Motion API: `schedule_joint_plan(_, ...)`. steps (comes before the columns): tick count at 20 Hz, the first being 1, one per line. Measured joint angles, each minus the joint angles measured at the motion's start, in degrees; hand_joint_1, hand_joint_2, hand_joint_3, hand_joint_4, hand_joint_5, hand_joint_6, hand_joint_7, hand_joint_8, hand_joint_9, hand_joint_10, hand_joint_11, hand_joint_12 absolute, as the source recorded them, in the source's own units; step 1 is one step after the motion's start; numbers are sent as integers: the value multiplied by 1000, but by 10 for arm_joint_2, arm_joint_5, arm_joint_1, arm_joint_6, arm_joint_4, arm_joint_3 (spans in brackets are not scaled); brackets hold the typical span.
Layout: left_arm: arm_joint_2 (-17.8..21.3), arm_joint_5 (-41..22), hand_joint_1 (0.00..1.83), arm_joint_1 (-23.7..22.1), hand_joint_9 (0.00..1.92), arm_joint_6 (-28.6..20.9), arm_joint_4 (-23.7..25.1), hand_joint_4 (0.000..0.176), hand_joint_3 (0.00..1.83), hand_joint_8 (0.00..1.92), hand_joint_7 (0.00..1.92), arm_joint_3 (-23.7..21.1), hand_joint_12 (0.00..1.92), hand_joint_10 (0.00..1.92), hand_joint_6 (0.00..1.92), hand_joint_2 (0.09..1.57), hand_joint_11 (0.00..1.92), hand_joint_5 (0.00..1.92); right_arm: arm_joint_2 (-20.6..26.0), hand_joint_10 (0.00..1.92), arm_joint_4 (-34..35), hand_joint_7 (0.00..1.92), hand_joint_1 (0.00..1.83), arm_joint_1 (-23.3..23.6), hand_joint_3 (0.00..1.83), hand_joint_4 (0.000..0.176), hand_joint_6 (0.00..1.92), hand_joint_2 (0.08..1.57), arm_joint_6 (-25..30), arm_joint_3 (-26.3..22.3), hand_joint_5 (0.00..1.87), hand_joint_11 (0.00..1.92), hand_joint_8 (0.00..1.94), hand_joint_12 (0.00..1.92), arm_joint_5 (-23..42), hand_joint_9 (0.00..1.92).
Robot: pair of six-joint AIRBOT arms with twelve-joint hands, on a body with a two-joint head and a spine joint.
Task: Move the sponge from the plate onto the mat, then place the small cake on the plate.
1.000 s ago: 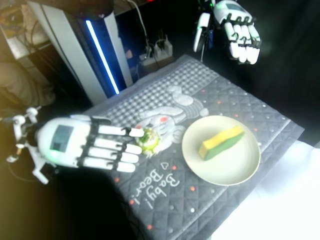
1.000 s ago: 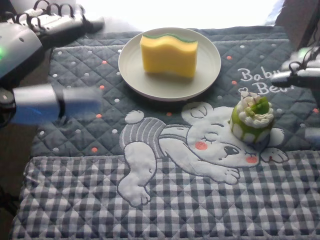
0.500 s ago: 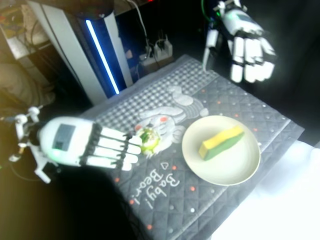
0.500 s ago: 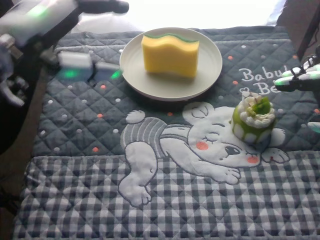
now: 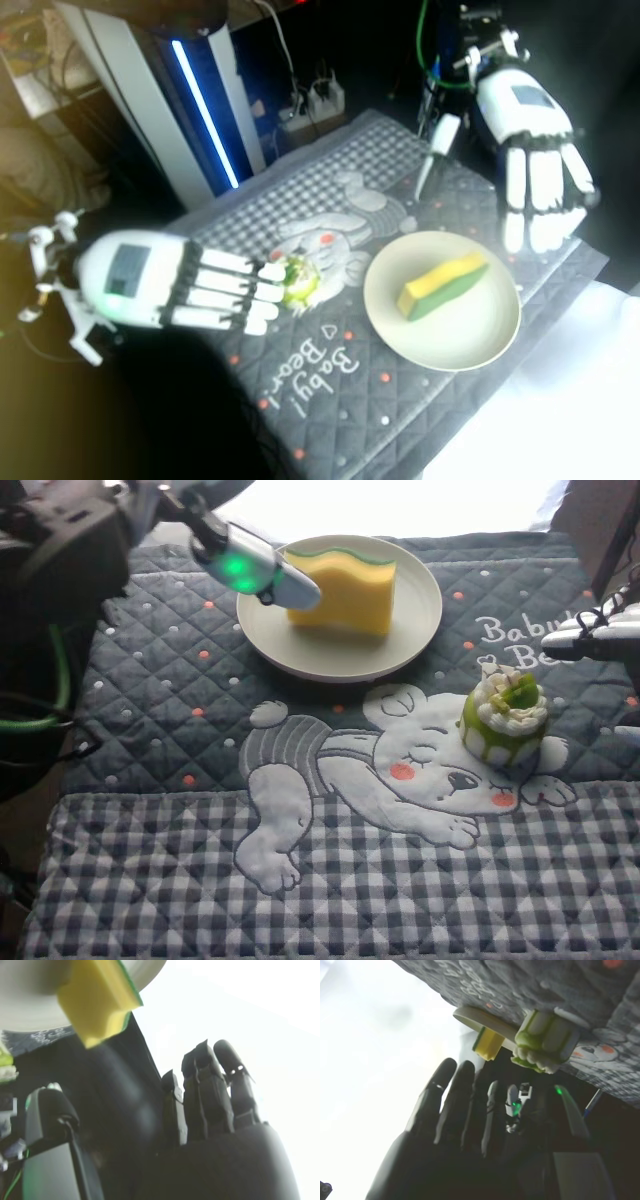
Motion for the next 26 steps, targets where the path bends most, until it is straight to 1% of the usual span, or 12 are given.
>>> schedule_joint_plan(3, -46, 71, 934, -16, 700, 9, 10, 35, 4, 4, 702, 52, 975, 11, 1, 791, 225, 535, -10, 16, -9, 522, 1025, 0, 1, 55, 1, 1209, 0, 8, 462, 112, 3, 1135, 0, 533)
schedule_joint_plan(9, -102, 135, 982, -38, 847, 74, 10, 40, 2, 9, 928, 111, 999, 21, 4, 971, 324, 817, -21, 1, -19, 482, 1005, 0, 0, 39, 2, 1228, 8, 16, 463, 140, 1, 930, 2, 501)
schedule_joint_plan(10, -109, 146, 1056, -38, 944, 78, 10, 107, 9, 4, 1041, 117, 1115, 31, 614, 1038, 374, 1042, -23, 3, -19, 480, 1030, 0, 0, 37, 2, 1214, 10, 16, 469, 172, 0, 919, 2, 509)
schedule_joint_plan(11, -115, 154, 1210, -38, 1034, 78, 10, 0, 10, 765, 1078, 122, 1337, 73, 593, 1056, 417, 1105, -23, 0, -19, 472, 1050, 0, 0, 28, 1, 1208, 10, 17, 474, 166, 0, 872, 1, 493)
schedule_joint_plan(12, -116, 160, 1262, -38, 918, 79, 8, 0, 16, 1124, 1007, 123, 1748, 950, 331, 1068, 525, 1212, -24, 1, -19, 473, 1071, 0, 0, 19, 0, 1192, 10, 17, 478, 202, 0, 825, 2, 503)
schedule_joint_plan(13, -117, 162, 1213, -38, 813, 79, 7, 0, 0, 1138, 962, 126, 1886, 1428, 484, 1028, 614, 1229, -24, 1, -20, 475, 1074, 0, 0, 19, 1, 1185, 10, 19, 482, 203, 0, 812, 2, 503)
schedule_joint_plan(15, -118, 158, 1187, -38, 733, 78, 5, 0, 1, 1433, 866, 128, 1920, 1856, 630, 1033, 758, 1176, -24, 10, -18, 493, 1082, 0, 0, 17, 0, 1182, 11, 19, 478, 205, 7, 808, 2, 528)
schedule_joint_plan(18, -97, 146, 1181, -33, 769, 79, 6, 0, 2, 1317, 824, 97, 1907, 1654, 771, 1063, 718, 1094, -24, 17, -21, 526, 1058, 0, 2, 7, 9, 1194, 17, 19, 506, 212, 14, 815, 3, 560)
schedule_joint_plan(20, -44, 122, 1264, -30, 929, 82, 8, 0, 1, 1261, 971, 30, 1748, 1387, 507, 1102, 806, 1103, -24, 7, -19, 530, 1045, 0, 7, 0, 5, 1210, 24, 20, 510, 216, 7, 819, 3, 550)
schedule_joint_plan(21, 3, 93, 1281, -30, 1072, 85, 23, 0, 1, 982, 1115, -25, 1331, 863, 466, 1057, 864, 1152, -24, 0, -19, 523, 1006, 0, 9, 2, 2, 1228, 25, 20, 509, 182, 2, 806, 4, 519)
schedule_joint_plan(24, 103, 23, 1286, -31, 1229, 86, 67, 0, 1, 684, 1254, -129, 1137, 425, 322, 1009, 831, 1265, -22, 0, -17, 519, 1009, 0, 2, 6, 0, 1233, 26, 18, 520, 141, 0, 902, 5, 527)
schedule_joint_plan(26, 168, -24, 1298, -18, 1291, 87, 92, 0, 3, 898, 1177, -192, 1374, 602, 33, 1016, 963, 1377, -18, 13, -13, 514, 998, 0, 4, 8, 0, 1242, 27, 13, 500, 194, 4, 933, 10, 562)
